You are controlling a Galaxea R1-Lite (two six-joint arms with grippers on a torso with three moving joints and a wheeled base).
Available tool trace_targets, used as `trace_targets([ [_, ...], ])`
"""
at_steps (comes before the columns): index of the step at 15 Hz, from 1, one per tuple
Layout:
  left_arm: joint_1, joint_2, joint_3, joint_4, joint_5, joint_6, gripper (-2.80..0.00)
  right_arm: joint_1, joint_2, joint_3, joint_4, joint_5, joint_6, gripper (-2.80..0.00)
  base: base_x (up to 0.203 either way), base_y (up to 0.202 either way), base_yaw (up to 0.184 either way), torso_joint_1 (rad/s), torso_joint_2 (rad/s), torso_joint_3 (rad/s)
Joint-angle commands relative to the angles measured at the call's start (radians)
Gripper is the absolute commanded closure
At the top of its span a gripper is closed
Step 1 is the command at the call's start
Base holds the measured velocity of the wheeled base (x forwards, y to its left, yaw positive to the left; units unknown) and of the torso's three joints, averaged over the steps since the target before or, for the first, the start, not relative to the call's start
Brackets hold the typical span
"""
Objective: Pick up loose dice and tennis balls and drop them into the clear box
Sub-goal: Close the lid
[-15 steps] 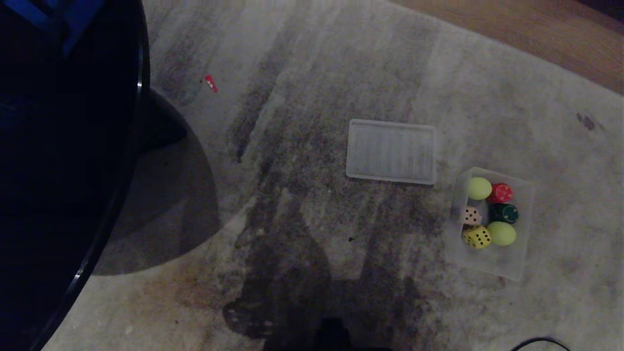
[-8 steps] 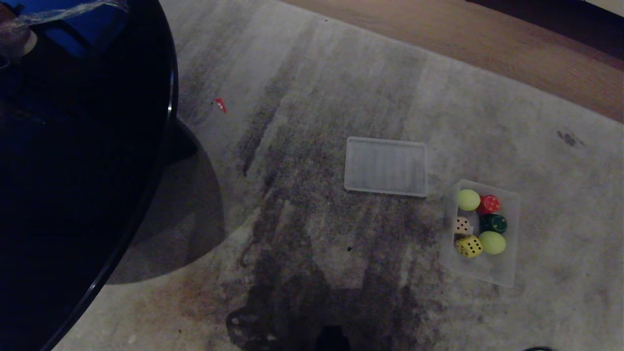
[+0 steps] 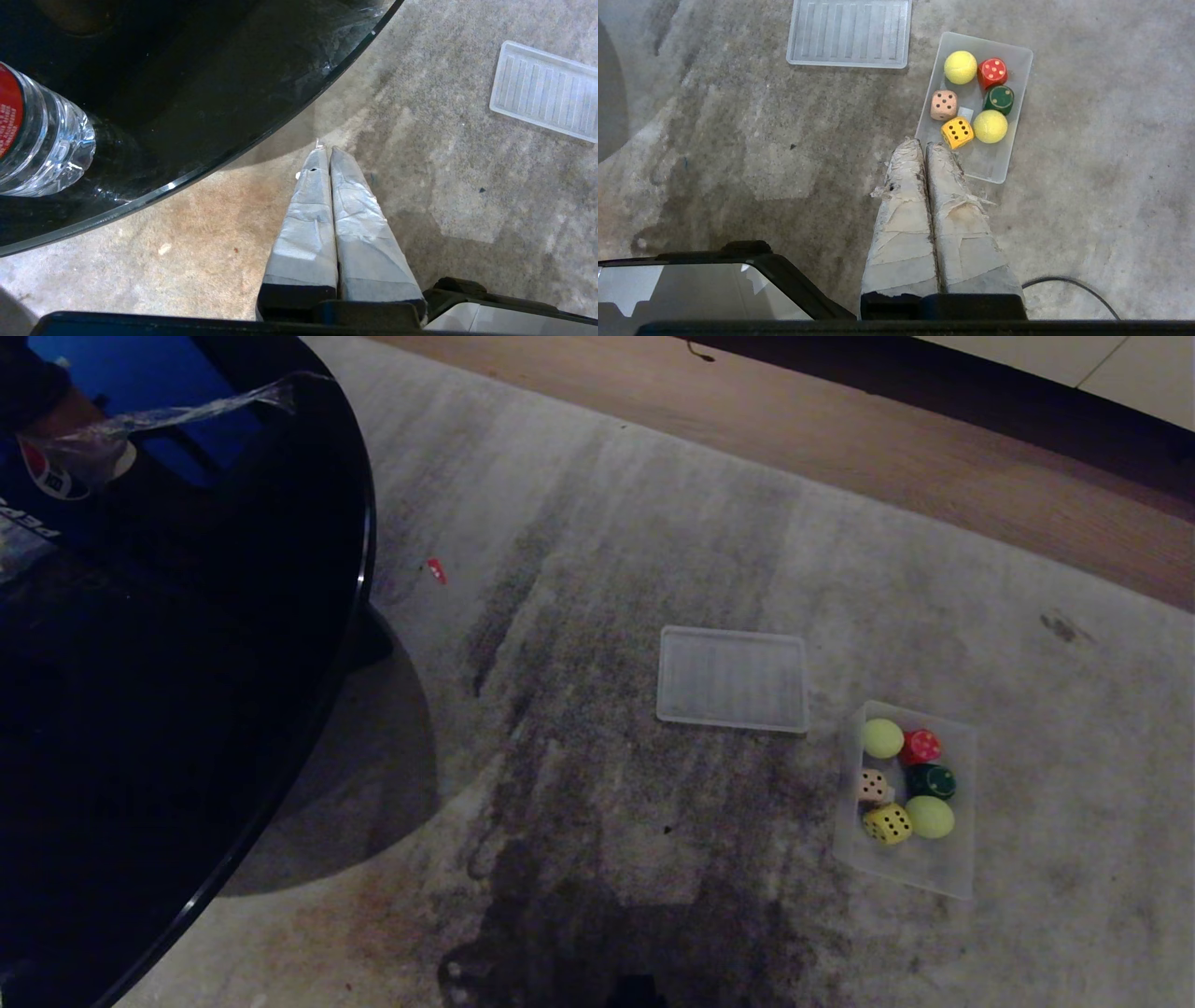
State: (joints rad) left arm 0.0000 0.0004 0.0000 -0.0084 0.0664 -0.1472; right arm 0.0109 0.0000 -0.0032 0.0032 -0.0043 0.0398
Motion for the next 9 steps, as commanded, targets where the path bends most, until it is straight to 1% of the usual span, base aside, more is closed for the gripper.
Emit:
trace_targets([
  [1, 0.000, 0.001, 0.000, -0.001, 0.001, -0.002, 0.00, 0.000, 0.002, 0.000, 0.000, 0.000, 0.000, 0.00, 0.000, 0.000, 0.000, 0.000, 0.00, 0.000],
  [4, 0.000, 0.001, 0.000, -0.002, 0.001, -0.003, 0.00, 0.000, 0.002, 0.000, 0.000, 0.000, 0.000, 0.00, 0.000, 0.000, 0.000, 0.000, 0.00, 0.000],
  [5, 0.000, 0.000, 0.000, -0.001, 0.001, -0.004, 0.00, 0.001, 0.002, 0.000, 0.000, 0.000, 0.000, 0.00, 0.086, 0.000, 0.001, -0.002, 0.01, 0.012],
  [8, 0.000, 0.001, 0.000, -0.001, 0.001, -0.002, 0.00, 0.000, 0.002, 0.000, 0.000, 0.000, 0.000, 0.00, 0.173, 0.000, -0.002, 0.001, 0.00, 0.003],
  [9, 0.000, 0.000, 0.000, -0.002, 0.001, -0.002, 0.00, 0.000, 0.002, 0.000, 0.000, 0.000, 0.000, 0.00, 0.122, 0.000, 0.000, 0.006, 0.00, 0.003],
])
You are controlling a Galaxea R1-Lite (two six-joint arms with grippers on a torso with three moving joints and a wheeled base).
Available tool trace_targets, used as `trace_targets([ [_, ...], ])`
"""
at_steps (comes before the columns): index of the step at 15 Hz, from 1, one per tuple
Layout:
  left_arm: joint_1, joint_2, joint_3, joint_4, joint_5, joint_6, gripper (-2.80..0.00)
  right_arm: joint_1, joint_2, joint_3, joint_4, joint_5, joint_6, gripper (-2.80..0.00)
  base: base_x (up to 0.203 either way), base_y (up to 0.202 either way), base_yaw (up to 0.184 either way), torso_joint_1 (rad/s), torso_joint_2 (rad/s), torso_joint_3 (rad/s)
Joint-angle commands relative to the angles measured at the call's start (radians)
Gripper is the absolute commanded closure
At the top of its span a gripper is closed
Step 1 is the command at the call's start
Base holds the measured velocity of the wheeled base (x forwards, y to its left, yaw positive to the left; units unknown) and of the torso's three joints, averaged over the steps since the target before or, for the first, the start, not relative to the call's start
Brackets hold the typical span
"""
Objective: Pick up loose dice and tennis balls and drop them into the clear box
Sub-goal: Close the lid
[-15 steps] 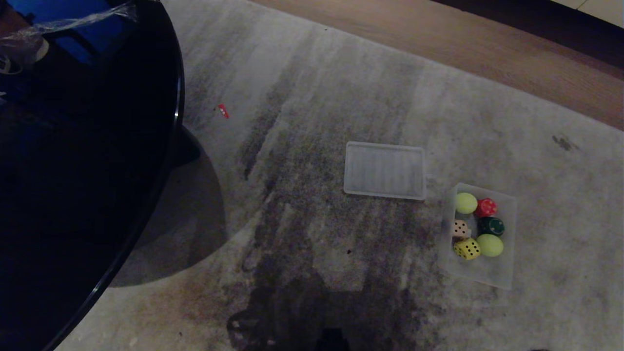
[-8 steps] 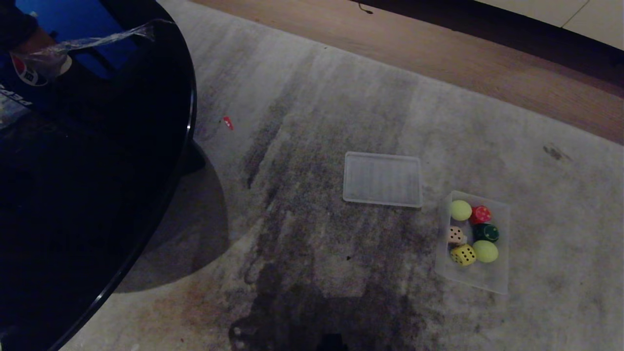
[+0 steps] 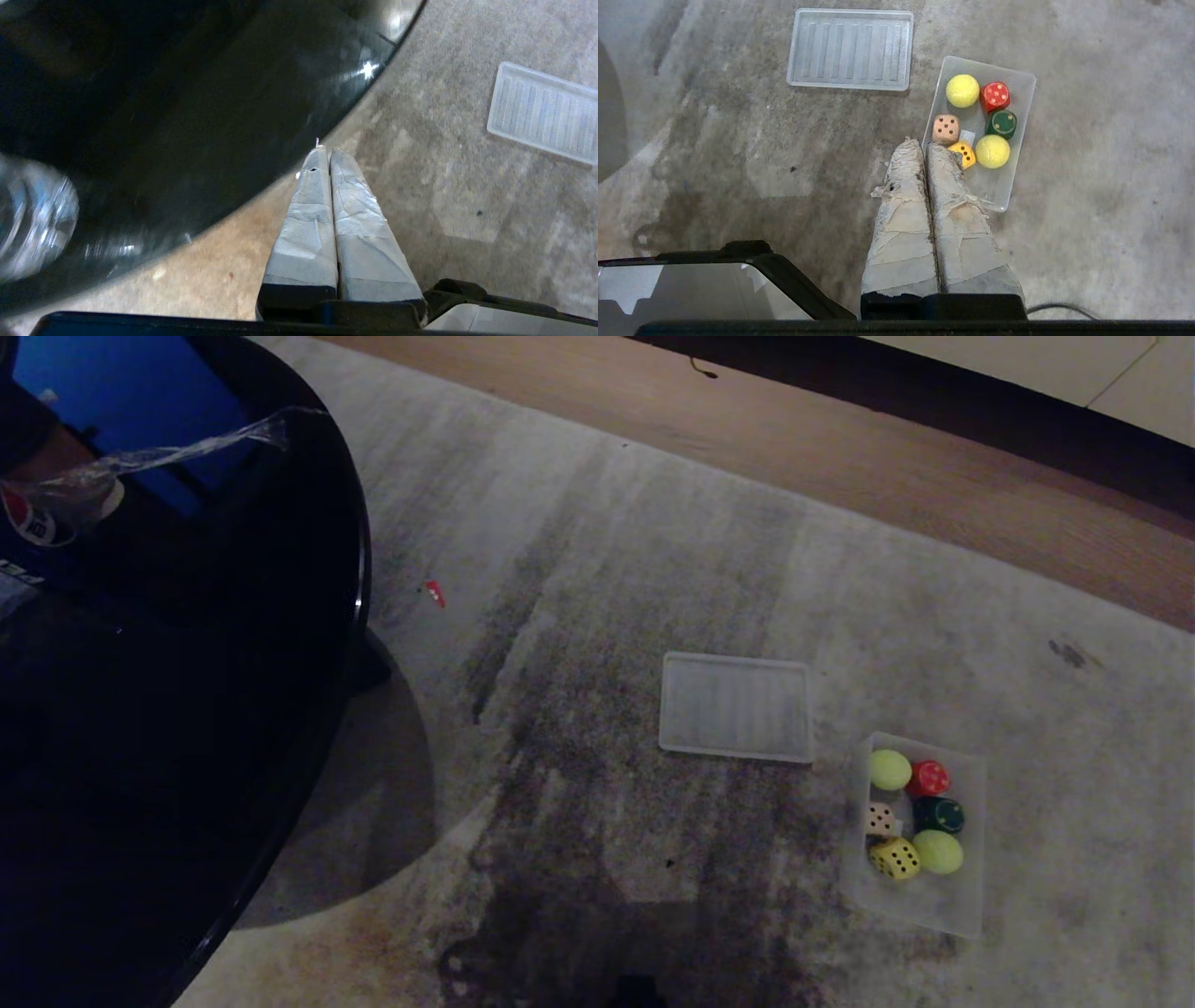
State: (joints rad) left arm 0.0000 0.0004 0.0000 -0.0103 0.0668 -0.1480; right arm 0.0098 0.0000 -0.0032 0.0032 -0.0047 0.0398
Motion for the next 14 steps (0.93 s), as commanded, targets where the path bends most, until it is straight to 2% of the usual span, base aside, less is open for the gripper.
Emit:
trace_targets([
  [1, 0.000, 0.001, 0.000, 0.001, 0.001, -0.004, 0.00, 0.002, 0.002, 0.000, 0.000, 0.001, 0.000, 0.00, 0.000, 0.000, 0.000, 0.000, 0.00, 0.000],
  [14, 0.000, 0.001, 0.000, 0.001, 0.001, -0.004, 0.00, 0.001, 0.002, 0.000, 0.000, 0.002, 0.000, 0.00, 0.000, 0.000, 0.000, 0.000, 0.00, 0.000],
])
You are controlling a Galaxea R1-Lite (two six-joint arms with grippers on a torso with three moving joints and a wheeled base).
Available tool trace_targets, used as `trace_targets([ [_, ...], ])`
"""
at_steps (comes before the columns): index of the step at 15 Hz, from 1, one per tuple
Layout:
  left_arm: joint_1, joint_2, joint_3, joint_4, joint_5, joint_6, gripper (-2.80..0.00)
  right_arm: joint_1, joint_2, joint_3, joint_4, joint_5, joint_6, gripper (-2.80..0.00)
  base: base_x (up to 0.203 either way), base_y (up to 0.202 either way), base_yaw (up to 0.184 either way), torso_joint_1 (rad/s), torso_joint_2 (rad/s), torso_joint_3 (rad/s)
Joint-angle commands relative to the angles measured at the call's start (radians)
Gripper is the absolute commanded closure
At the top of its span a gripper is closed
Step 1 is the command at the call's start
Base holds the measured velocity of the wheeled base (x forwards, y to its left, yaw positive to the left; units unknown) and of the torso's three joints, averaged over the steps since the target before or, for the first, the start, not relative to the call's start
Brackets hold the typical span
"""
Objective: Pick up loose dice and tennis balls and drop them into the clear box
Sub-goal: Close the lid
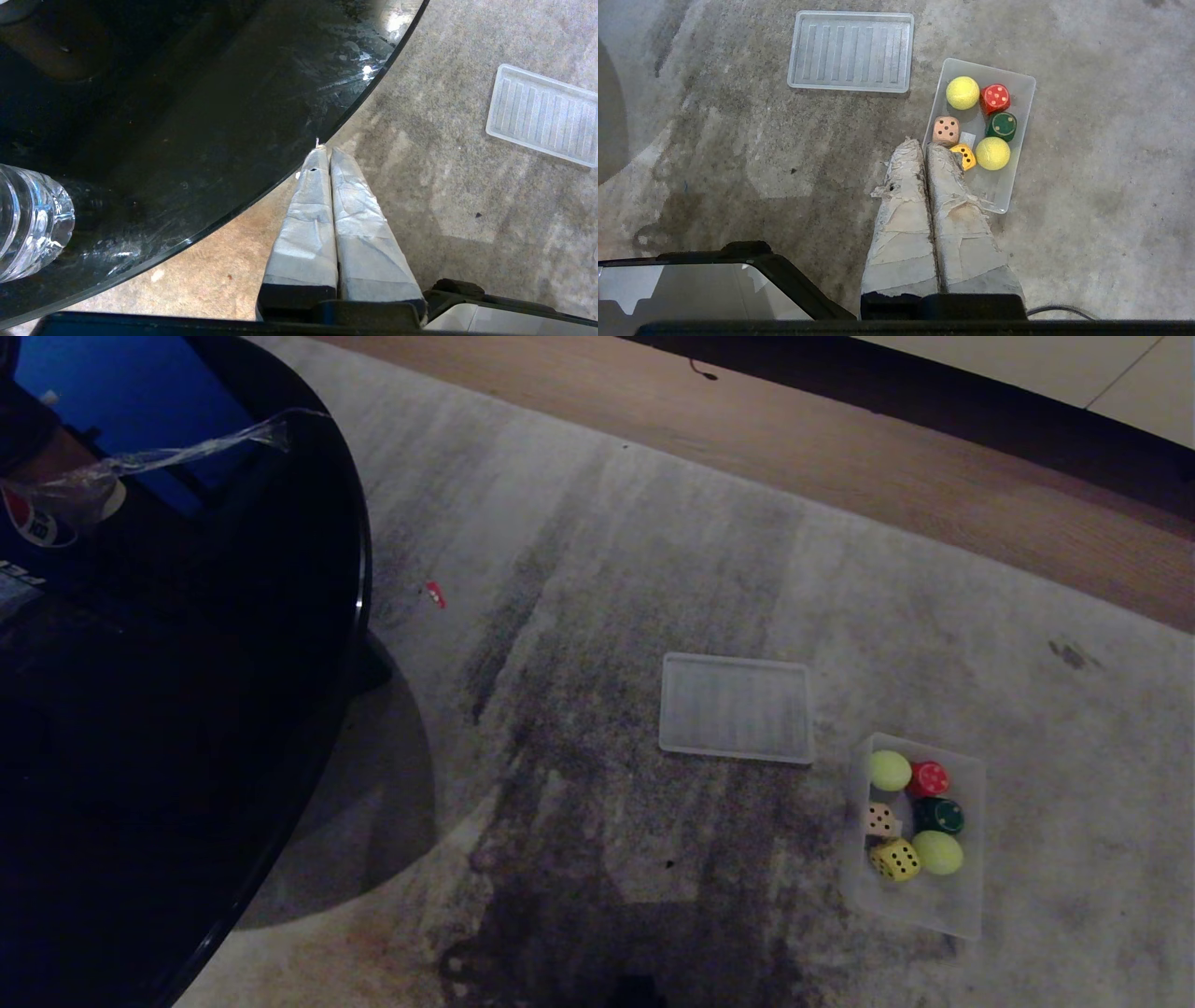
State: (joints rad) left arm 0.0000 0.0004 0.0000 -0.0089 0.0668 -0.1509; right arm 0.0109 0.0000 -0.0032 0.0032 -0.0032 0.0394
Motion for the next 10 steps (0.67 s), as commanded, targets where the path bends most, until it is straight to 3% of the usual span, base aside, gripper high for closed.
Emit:
trace_targets([
  [1, 0.000, 0.001, 0.000, 0.000, 0.001, -0.001, 0.00, 0.000, 0.002, 0.000, 0.000, 0.000, 0.001, 0.00, 0.000, 0.000, 0.000, 0.000, 0.00, 0.000],
  [10, 0.000, 0.001, 0.000, 0.000, 0.001, -0.002, 0.00, 0.000, 0.002, 0.000, 0.000, 0.000, 0.002, 0.00, 0.000, 0.000, 0.000, 0.000, 0.00, 0.000],
])
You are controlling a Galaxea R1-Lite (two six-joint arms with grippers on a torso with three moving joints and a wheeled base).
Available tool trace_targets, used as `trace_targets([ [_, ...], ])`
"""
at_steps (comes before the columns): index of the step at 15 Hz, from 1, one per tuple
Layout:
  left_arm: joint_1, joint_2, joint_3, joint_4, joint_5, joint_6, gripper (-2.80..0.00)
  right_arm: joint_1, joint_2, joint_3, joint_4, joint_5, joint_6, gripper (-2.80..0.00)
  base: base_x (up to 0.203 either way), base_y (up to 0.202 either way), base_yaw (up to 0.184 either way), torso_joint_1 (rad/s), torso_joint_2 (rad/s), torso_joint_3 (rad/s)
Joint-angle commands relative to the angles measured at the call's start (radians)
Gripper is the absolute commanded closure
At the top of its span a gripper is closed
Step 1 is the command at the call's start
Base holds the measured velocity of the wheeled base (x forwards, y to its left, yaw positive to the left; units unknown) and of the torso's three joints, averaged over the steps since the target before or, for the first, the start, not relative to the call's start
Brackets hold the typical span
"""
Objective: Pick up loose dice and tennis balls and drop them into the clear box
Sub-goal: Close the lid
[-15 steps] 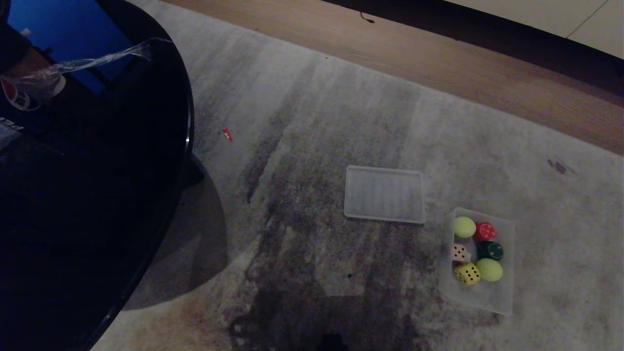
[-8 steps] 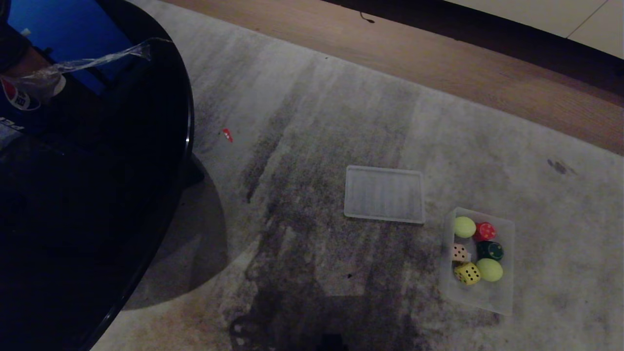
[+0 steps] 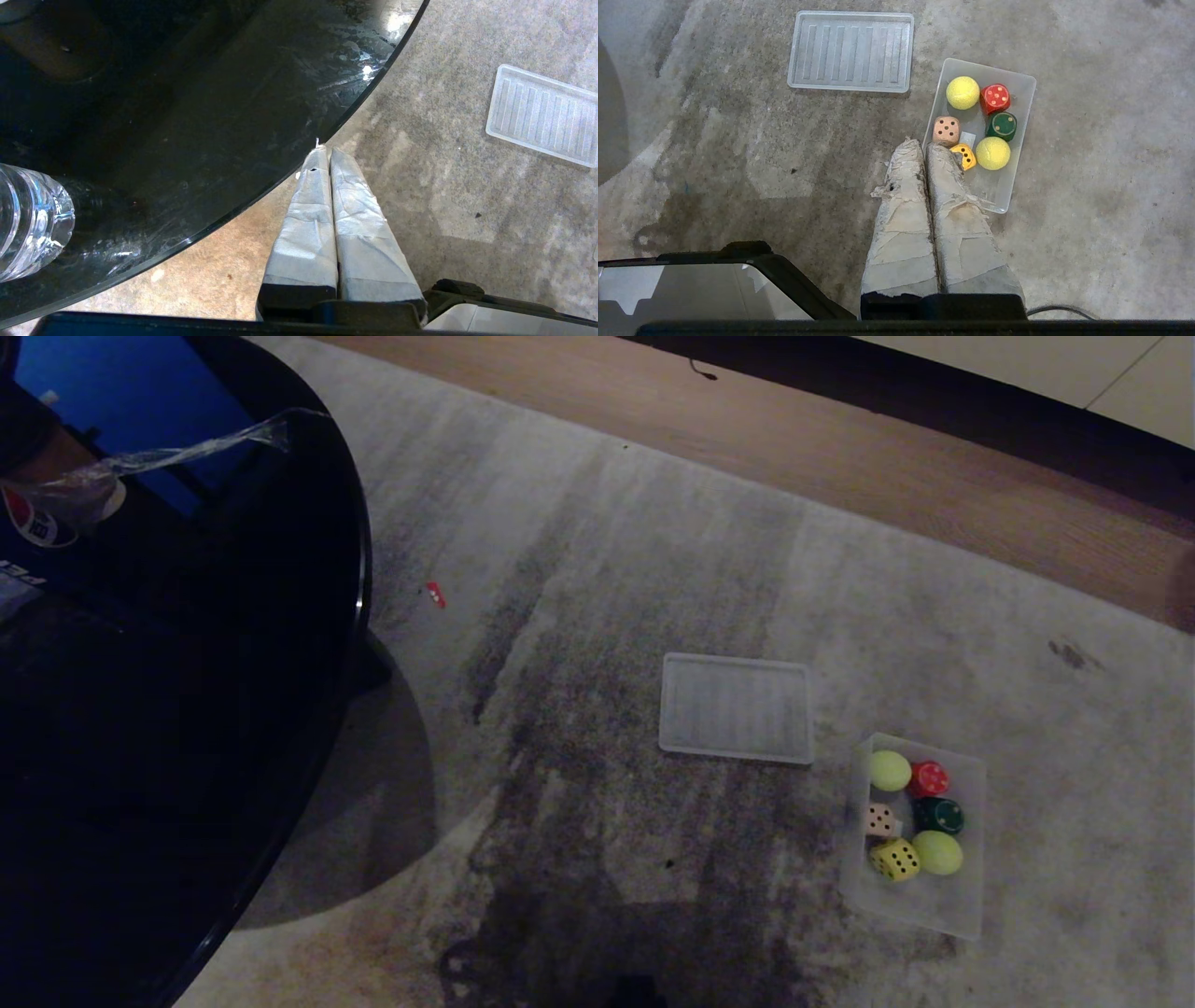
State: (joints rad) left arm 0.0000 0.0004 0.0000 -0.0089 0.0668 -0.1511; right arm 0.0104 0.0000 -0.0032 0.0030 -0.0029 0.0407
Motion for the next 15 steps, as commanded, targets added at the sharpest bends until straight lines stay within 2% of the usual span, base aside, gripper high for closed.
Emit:
trace_targets([
  [1, 0.000, 0.001, 0.000, 0.000, 0.001, -0.001, 0.00, 0.000, 0.002, 0.000, 0.000, 0.000, -0.001, 0.00, 0.000, 0.000, 0.000, 0.000, 0.00, 0.000],
  [11, 0.000, 0.001, 0.000, 0.000, 0.001, -0.001, 0.00, 0.000, 0.002, 0.000, 0.000, 0.000, 0.001, 0.00, 0.000, 0.000, 0.000, 0.000, 0.00, 0.000],
  [15, 0.000, 0.001, 0.000, 0.000, 0.001, -0.002, 0.00, 0.000, 0.002, 0.000, 0.000, 0.000, 0.001, 0.00, 0.000, 0.000, 0.000, 0.003, 0.00, -0.149],
])
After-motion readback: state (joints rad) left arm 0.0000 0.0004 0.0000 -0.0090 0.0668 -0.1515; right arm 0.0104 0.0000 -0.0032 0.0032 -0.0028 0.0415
